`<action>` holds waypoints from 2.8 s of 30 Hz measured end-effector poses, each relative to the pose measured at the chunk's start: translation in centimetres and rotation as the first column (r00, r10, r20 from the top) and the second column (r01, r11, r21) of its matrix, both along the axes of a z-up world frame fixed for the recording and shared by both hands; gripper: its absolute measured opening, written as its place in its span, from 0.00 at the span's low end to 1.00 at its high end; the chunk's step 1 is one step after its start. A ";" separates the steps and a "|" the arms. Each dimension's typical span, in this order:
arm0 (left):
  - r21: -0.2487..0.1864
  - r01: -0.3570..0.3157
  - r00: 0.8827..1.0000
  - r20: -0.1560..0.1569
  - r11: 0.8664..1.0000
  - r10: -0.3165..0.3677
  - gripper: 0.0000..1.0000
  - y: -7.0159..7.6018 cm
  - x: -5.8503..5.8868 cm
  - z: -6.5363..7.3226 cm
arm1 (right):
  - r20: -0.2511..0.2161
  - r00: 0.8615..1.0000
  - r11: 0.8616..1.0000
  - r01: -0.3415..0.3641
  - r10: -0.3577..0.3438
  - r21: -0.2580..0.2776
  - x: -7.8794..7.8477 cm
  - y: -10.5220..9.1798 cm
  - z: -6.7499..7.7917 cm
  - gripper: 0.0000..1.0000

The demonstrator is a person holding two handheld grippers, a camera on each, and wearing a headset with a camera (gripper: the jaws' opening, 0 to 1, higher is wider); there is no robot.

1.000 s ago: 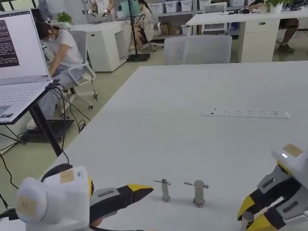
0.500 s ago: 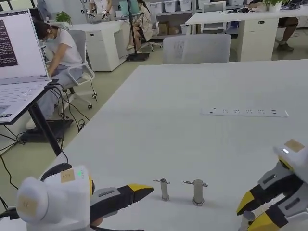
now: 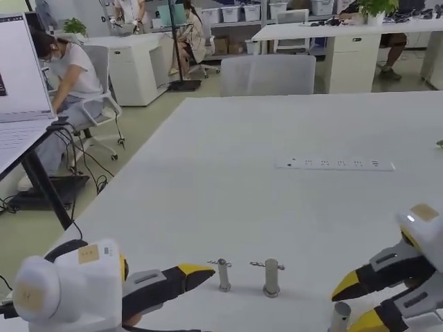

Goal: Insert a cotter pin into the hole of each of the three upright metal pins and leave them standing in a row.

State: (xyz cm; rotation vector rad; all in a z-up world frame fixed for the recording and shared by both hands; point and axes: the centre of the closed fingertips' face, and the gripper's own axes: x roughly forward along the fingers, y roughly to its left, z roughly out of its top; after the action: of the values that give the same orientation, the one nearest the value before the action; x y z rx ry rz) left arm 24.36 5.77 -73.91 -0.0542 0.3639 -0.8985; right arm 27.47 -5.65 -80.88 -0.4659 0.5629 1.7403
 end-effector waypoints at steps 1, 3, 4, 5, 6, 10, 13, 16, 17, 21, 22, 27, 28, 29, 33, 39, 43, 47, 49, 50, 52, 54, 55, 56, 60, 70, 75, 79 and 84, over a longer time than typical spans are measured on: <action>-0.002 0.003 1.000 0.002 1.000 -0.003 0.68 -0.1 0.0 0.0 | 0.000 0.999 0.999 0.039 -0.039 -0.008 0.2 -0.1 -0.1 0.32; -0.003 0.009 1.000 0.005 1.000 -0.009 0.68 -0.3 0.0 0.1 | -0.024 0.995 0.995 0.097 -0.098 -0.025 0.1 -0.4 -0.4 0.36; -0.005 0.011 1.000 0.006 1.000 -0.011 0.68 -0.3 0.0 0.1 | -0.011 0.993 0.992 0.119 -0.119 -0.033 0.3 -0.6 -0.6 0.37; -0.006 0.012 1.000 0.006 1.000 -0.012 0.68 -0.3 0.0 0.1 | 0.003 0.992 0.992 0.125 -0.124 -0.024 0.2 -0.6 -0.6 0.37; -0.005 0.013 1.000 0.009 1.000 -0.013 0.68 -0.3 0.0 0.1 | 0.003 0.985 0.984 0.173 -0.173 -0.030 0.5 -0.7 -0.7 0.37; -0.006 0.015 1.000 0.012 1.000 -0.015 0.68 -0.2 0.0 0.1 | -0.019 0.949 0.950 0.313 -0.313 -0.021 1.0 -0.9 -0.3 0.38; -0.010 0.015 1.000 0.012 1.000 -0.015 0.68 -0.1 0.0 0.1 | -0.022 0.921 0.921 0.388 -0.388 -0.026 1.3 -1.3 -0.5 0.37; -0.012 0.019 1.000 0.013 1.000 -0.019 0.68 -0.2 -0.1 0.1 | 0.011 0.894 0.894 0.448 -0.448 -0.026 1.2 -1.4 -0.5 0.34; -0.013 0.021 1.000 0.013 1.000 -0.021 0.68 -0.2 -0.1 0.1 | 0.002 0.892 0.892 0.451 -0.451 -0.028 1.0 -1.3 -0.5 0.34; -0.016 0.032 0.999 0.015 0.999 -0.031 0.68 -0.4 -0.1 0.0 | 0.028 0.846 0.845 0.534 -0.533 -0.037 1.3 -1.4 -0.5 0.33; -0.017 0.033 0.999 0.015 0.999 -0.033 0.68 -0.4 0.0 0.0 | 0.047 0.834 0.833 0.551 -0.550 -0.038 1.5 -1.5 -0.5 0.32; -0.022 0.045 0.999 0.019 0.999 -0.044 0.68 -0.7 0.0 0.1 | 0.046 0.783 0.782 0.621 -0.620 -0.045 1.4 -1.3 -0.9 0.32; -0.022 0.046 0.999 0.019 0.999 -0.045 0.68 -0.7 0.0 0.1 | 0.057 0.773 0.772 0.634 -0.632 -0.044 1.6 -1.3 -1.0 0.32; -0.023 0.047 0.999 0.020 0.999 -0.047 0.68 -0.7 0.0 0.1 | 0.059 0.770 0.769 0.638 -0.636 -0.043 1.6 -1.3 -1.0 0.32; -0.027 0.051 0.998 0.022 0.998 -0.050 0.68 -0.8 0.0 0.1 | 0.037 0.740 0.739 0.673 -0.672 -0.039 1.7 -0.8 -0.8 0.32; -0.030 0.054 0.998 0.021 0.998 -0.054 0.68 -0.9 -0.1 0.1 | 0.047 0.714 0.713 0.700 -0.699 -0.037 2.1 -0.1 -0.8 0.27; -0.031 0.054 0.998 0.023 0.998 -0.053 0.68 -0.9 0.0 0.1 | 0.045 0.702 0.701 0.712 -0.711 -0.039 2.5 0.1 -1.1 0.24; -0.030 0.050 0.999 0.022 0.998 -0.050 0.67 -0.9 0.1 0.0 | 0.055 0.707 0.705 0.707 -0.705 -0.048 2.7 -0.1 -1.5 0.18; -0.028 0.050 0.999 0.021 0.998 -0.050 0.67 -0.9 0.1 0.0 | 0.045 0.708 0.706 0.706 -0.705 -0.046 2.7 -0.1 -1.5 0.17; -0.028 0.050 0.999 0.020 0.998 -0.050 0.67 -0.9 0.1 0.0 | 0.046 0.714 0.713 0.700 -0.699 -0.044 2.6 0.0 -1.4 0.17; -0.027 0.051 0.999 0.019 0.998 -0.051 0.67 -0.9 0.1 0.0 | 0.076 0.737 0.736 0.676 -0.672 -0.039 2.6 0.0 -1.4 0.16; -0.024 0.053 0.998 0.016 0.998 -0.053 0.67 -1.0 0.1 -0.1 | 0.081 0.751 0.750 0.660 -0.656 -0.041 2.6 0.0 -1.4 0.16; -0.024 0.054 0.998 0.014 0.998 -0.053 0.67 -1.0 0.1 -0.2 | 0.097 0.773 0.774 0.632 -0.627 -0.039 2.5 0.0 -1.4 0.16; -0.024 0.055 0.998 0.013 0.998 -0.055 0.67 -1.0 0.1 -0.2 | 0.105 0.781 0.782 0.622 -0.615 -0.041 2.5 0.0 -1.4 0.16; -0.022 0.058 0.998 0.007 0.998 -0.058 0.66 -1.1 0.0 -0.3 | 0.137 0.844 0.848 0.528 -0.519 -0.040 2.2 0.1 -1.3 0.16; -0.019 0.057 0.998 0.002 0.998 -0.057 0.66 -1.0 -0.1 -0.5 | 0.140 0.941 0.946 0.317 -0.307 -0.061 1.5 -0.1 -1.3 0.16; -0.017 0.052 0.999 -0.003 0.998 -0.053 0.66 -0.8 -0.1 -0.6 | 0.122 0.955 0.959 0.279 -0.271 -0.054 1.4 -0.2 -1.3 0.16; -0.012 0.051 0.999 -0.006 0.999 -0.051 0.66 -0.6 -0.2 -0.7 | 0.116 0.960 0.964 0.261 -0.254 -0.052 1.2 -0.2 -1.3 0.16; -0.010 0.048 0.999 -0.006 0.999 -0.048 0.66 -0.5 -0.2 -0.8 | 0.105 0.962 0.964 0.260 -0.253 -0.057 1.1 -0.1 -1.2 0.16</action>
State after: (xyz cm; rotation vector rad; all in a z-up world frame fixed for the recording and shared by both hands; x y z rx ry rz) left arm 24.21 5.29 -74.68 -0.0580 0.3682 -0.9475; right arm 28.61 -5.79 -82.09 -0.5009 0.5891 1.4461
